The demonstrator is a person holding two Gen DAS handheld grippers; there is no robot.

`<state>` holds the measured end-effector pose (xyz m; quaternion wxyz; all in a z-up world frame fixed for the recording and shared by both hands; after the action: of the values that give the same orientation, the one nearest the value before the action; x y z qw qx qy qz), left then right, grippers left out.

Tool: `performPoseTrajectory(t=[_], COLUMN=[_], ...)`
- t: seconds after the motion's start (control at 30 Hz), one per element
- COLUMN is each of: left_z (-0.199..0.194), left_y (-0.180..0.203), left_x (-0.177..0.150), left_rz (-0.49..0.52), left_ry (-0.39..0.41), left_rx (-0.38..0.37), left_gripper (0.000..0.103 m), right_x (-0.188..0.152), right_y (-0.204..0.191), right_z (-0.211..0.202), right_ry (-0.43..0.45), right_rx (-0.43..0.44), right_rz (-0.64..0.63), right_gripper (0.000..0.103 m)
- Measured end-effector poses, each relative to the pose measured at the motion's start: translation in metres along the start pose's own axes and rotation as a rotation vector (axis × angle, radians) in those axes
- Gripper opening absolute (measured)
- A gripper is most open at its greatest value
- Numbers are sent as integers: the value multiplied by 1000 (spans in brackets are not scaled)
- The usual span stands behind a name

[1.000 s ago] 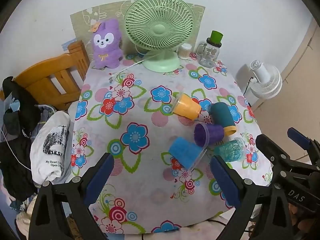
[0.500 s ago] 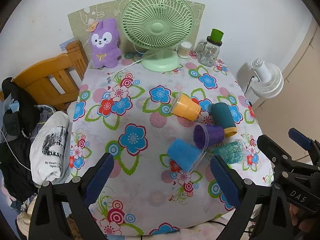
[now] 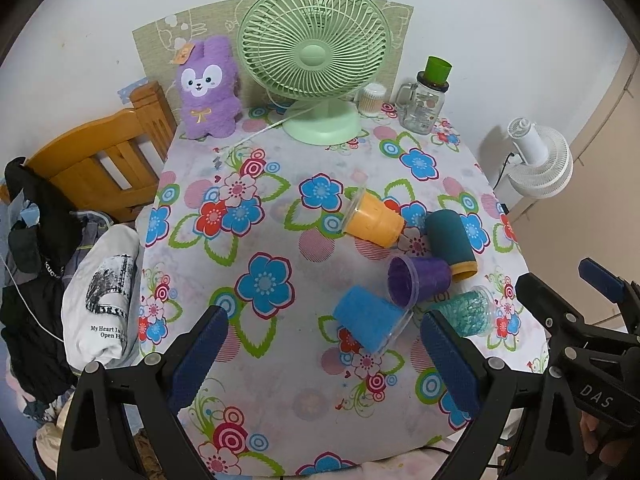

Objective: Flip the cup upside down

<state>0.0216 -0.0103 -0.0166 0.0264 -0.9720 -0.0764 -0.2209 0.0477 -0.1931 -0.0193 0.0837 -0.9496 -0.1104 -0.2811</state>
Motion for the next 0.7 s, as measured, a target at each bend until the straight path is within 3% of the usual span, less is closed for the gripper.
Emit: performPoseTrajectory(t=[0.7], left_z=[4], left_y=[15], left_x=[20], left_rz=[35], left_ry=[-4], left_rx=[46], left_gripper=[98], right_x=[17], right_y=[8], right_z=[5], right_ry=[-5], right_rx=[-3], right_rz=[-13], right_gripper=[103])
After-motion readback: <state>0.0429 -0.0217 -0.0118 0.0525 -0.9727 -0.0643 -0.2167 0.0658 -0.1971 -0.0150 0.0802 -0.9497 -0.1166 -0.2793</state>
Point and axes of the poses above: each gripper's, at about its wrist camera, not at the fingertips, and z roughly the way its jaws point, y to its right, x to its top, the point moved 1 cm from there along z, roughly the way its jaws point, and after that the axes turned 5 degrees about x, right-handed, at the moved point
